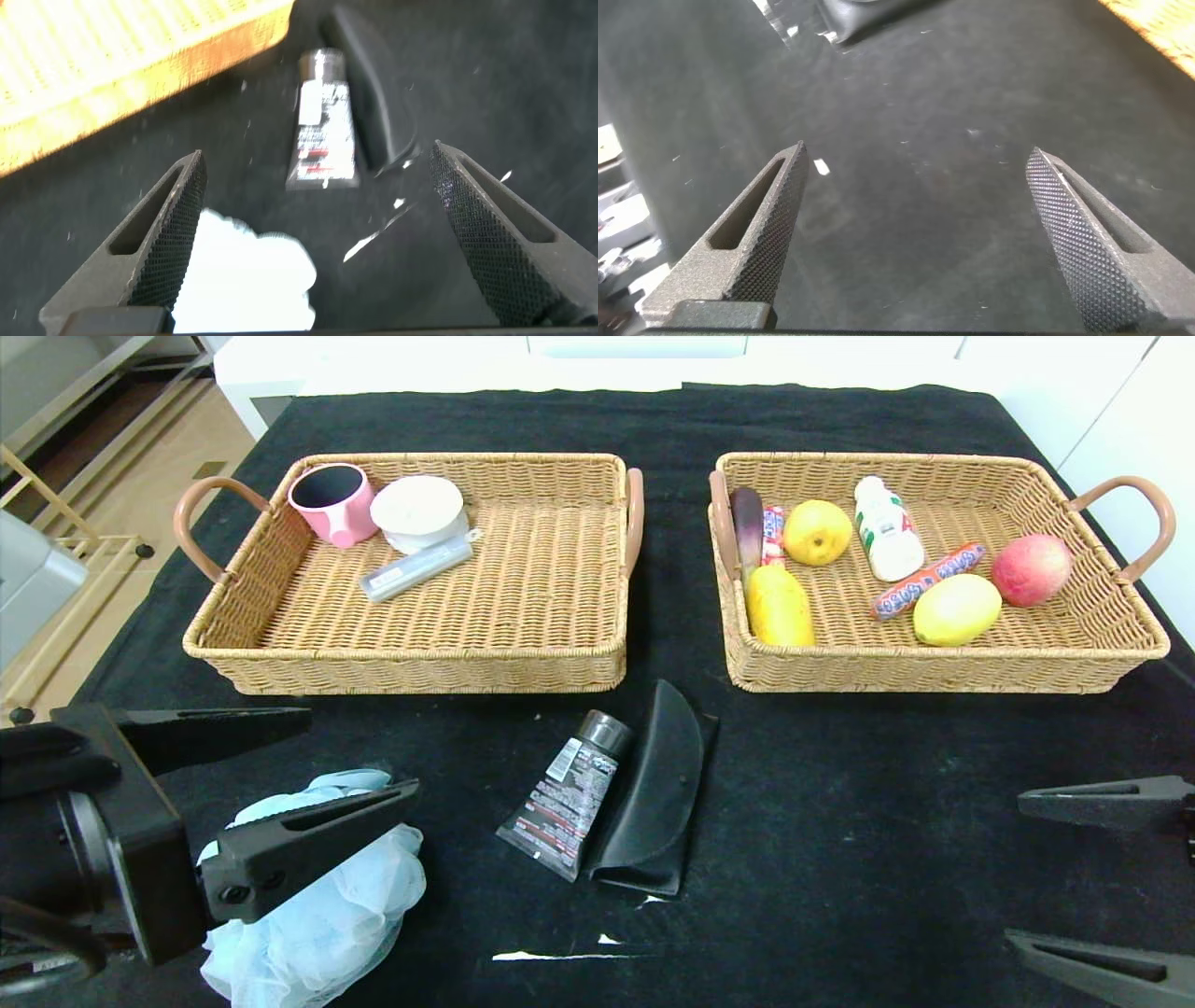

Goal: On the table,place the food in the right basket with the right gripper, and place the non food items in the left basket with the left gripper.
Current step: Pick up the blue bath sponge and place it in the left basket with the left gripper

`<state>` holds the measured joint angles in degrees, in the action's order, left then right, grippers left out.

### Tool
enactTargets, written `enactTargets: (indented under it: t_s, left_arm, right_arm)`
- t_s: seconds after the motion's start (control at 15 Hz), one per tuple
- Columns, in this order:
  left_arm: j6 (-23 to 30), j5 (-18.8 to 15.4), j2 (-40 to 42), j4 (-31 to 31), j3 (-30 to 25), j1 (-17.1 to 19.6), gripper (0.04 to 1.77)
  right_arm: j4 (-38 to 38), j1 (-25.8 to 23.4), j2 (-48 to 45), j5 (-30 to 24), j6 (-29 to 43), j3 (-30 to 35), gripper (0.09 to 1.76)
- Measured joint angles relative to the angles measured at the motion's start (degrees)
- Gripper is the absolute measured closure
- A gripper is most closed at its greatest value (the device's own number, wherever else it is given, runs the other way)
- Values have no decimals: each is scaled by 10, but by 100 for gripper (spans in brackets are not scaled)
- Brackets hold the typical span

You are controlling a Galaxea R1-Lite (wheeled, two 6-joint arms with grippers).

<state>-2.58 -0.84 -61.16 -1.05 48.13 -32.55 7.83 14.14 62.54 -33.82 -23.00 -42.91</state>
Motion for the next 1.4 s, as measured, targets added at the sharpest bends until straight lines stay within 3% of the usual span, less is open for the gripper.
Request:
enactTargets:
  t_s: [0.33, 0.87, 1.4]
  left_arm:
    - [-5, 19, 4, -76, 23, 7, 9]
    - [-8, 88, -20, -356, 157, 41, 9]
    - [17, 127, -91, -378, 167, 65, 9]
  right_arm:
    - [-7, -28, -7, -25, 1, 22, 15]
    - [-8, -34, -8, -24, 1, 26, 15]
    - [-9, -29, -9, -26, -2, 34, 14]
